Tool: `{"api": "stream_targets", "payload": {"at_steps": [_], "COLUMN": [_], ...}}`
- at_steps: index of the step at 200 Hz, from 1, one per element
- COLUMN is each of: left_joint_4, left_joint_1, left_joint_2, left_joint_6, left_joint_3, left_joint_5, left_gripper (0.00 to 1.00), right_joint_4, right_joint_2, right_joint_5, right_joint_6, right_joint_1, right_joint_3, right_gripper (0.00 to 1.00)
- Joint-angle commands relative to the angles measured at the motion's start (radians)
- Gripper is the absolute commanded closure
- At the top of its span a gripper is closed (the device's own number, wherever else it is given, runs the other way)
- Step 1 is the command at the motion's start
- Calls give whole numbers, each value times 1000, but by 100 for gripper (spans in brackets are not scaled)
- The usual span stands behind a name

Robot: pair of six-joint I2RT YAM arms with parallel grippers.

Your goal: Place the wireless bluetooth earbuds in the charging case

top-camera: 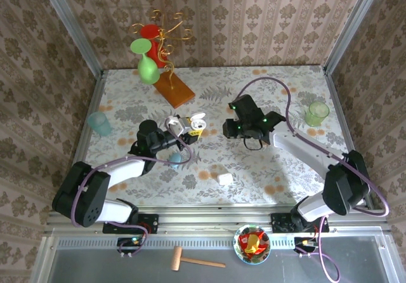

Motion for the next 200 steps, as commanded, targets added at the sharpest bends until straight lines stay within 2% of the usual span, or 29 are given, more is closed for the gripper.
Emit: {"api": "stream_targets", "payload": {"at_steps": [1, 73, 200], "left_joint_4": [38, 39, 47], "left_joint_1": [-5, -16, -35], "left_joint_2": [-12, -38, -40], "left_joint_6": [-32, -53, -98], "left_joint_3": [-22, -35, -8], "left_joint_5": [34, 61, 69], "left_gripper": [86, 86, 86], "right_joint_4": [-38, 43, 51], "right_joint_2": [-37, -11, 48], "right_joint_5": [73, 74, 36], "right_joint_6": [-123, -293, -343], "right_joint_1": [49, 140, 153], "right_joint_3": [52, 136, 160], "right_gripper": [82, 83, 83]}}
